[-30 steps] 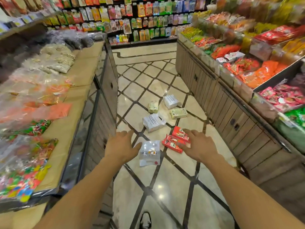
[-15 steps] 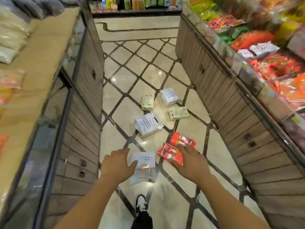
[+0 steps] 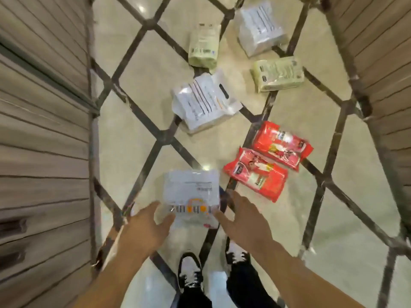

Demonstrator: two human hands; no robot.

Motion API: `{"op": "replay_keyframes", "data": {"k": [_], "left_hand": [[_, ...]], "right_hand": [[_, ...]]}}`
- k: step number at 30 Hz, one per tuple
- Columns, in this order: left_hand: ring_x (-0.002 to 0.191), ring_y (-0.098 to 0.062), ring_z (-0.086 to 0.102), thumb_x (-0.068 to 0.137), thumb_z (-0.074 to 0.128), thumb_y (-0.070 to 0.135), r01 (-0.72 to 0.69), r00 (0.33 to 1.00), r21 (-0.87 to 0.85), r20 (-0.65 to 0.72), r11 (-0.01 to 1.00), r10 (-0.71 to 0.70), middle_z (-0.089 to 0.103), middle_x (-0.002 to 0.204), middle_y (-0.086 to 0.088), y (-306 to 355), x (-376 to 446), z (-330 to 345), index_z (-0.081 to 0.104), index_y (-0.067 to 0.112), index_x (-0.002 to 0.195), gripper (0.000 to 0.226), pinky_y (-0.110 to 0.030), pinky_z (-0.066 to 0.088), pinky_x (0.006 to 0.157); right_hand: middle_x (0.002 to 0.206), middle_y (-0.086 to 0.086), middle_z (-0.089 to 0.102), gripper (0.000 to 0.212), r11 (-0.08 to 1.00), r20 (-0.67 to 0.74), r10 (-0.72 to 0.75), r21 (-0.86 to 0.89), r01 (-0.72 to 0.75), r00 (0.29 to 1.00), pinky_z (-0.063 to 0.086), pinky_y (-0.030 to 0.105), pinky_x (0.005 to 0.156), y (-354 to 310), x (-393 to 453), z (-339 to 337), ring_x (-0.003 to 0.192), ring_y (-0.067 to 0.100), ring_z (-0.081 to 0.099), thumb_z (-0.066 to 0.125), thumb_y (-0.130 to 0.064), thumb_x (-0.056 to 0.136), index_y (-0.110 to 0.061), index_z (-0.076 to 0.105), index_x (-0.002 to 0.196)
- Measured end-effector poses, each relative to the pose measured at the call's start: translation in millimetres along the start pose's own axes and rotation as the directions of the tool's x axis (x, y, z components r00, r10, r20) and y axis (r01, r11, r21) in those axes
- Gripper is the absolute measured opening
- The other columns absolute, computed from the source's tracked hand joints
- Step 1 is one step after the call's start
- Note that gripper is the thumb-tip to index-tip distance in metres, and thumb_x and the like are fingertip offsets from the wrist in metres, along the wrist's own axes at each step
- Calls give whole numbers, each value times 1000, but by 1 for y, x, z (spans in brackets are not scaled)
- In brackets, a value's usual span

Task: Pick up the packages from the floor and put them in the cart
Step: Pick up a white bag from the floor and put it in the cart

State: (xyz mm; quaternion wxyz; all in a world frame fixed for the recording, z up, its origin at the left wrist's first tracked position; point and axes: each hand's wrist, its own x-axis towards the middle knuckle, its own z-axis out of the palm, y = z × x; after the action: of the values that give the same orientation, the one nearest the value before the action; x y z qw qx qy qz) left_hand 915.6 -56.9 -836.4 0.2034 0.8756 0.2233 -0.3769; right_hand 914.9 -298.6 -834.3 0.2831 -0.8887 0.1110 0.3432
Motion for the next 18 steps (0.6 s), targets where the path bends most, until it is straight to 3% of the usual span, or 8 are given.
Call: {"op": "replay_keyframes", "data": {"k": [2, 4, 8, 10, 12, 15, 17, 18], "left_hand": [[120, -30, 65, 91, 66, 59, 31, 999, -81, -20, 996, -33, 72, 127, -12, -7, 53, 44, 63, 20, 136, 60, -31, 42, 90], [123, -34, 62, 94, 64, 56, 67, 997, -155, -36, 986, -74, 66, 135, -14, -16, 99, 82, 51, 20, 147, 65, -36, 44, 91], [138, -39, 49, 83, 59, 79, 46, 988, -259, -128, 965, -82, 48, 155, -14, -38, 176, 134, 14, 34, 164, 103, -53, 44, 108], [143, -38, 45, 70, 51, 94, 37, 984, -281, -158, 959, -84, 42, 161, -9, -47, 205, 152, 8, 40, 163, 116, -58, 41, 111], [142, -37, 46, 70, 47, 96, -5, 982, -271, -183, 963, -46, 42, 162, -4, -55, 226, 168, 7, 45, 162, 112, -58, 42, 110], [138, -31, 52, 79, 52, 87, -133, 967, -355, -249, 926, 43, 46, 159, 6, -64, 242, 188, 11, 47, 160, 99, -55, 46, 108], [139, -23, 51, 81, 57, 83, -188, 953, -440, -298, 878, 55, 44, 160, 11, -67, 246, 197, 15, 45, 161, 97, -47, 46, 111], [138, -18, 50, 83, 60, 77, -203, 948, -475, -314, 856, 51, 44, 159, 13, -66, 246, 200, 18, 44, 161, 95, -34, 47, 109]], "right_hand": [[144, -3, 55, 70, 1000, 18, 2, 7, -2, 1000, 49, 41, 101, 31, 52, 43, 132, 23, 54, 49, -67, 99, -39, 29, 160], [142, -4, 55, 69, 998, 20, 0, 63, -2, 1000, 49, 40, 102, 57, 97, 84, 133, 21, 53, 54, -63, 99, -40, 29, 159], [155, -1, 48, 89, 972, -71, 60, 232, -42, 996, 47, 49, 112, 92, 167, 157, 144, 22, 46, 56, -77, 88, -35, 26, 161], [161, -3, 44, 100, 951, -151, 75, 308, -25, 986, 43, 52, 115, 102, 198, 183, 148, 22, 42, 56, -84, 83, -37, 20, 163], [155, -9, 50, 96, 923, -226, 82, 384, 12, 971, 46, 51, 113, 107, 220, 200, 144, 18, 48, 58, -85, 81, -42, 24, 160], [133, -28, 61, 60, 849, -267, 66, 522, 86, 961, 51, 35, 101, 110, 232, 216, 124, -3, 60, 64, -72, 90, -57, 34, 140], [129, -34, 62, 62, 788, -270, 68, 605, 114, 960, 50, 22, 99, 108, 233, 222, 119, -11, 61, 66, -65, 91, -58, 32, 143], [125, -37, 63, 65, 766, -263, 70, 632, 117, 962, 50, 15, 95, 107, 234, 223, 115, -14, 62, 67, -64, 88, -56, 34, 144]]}}
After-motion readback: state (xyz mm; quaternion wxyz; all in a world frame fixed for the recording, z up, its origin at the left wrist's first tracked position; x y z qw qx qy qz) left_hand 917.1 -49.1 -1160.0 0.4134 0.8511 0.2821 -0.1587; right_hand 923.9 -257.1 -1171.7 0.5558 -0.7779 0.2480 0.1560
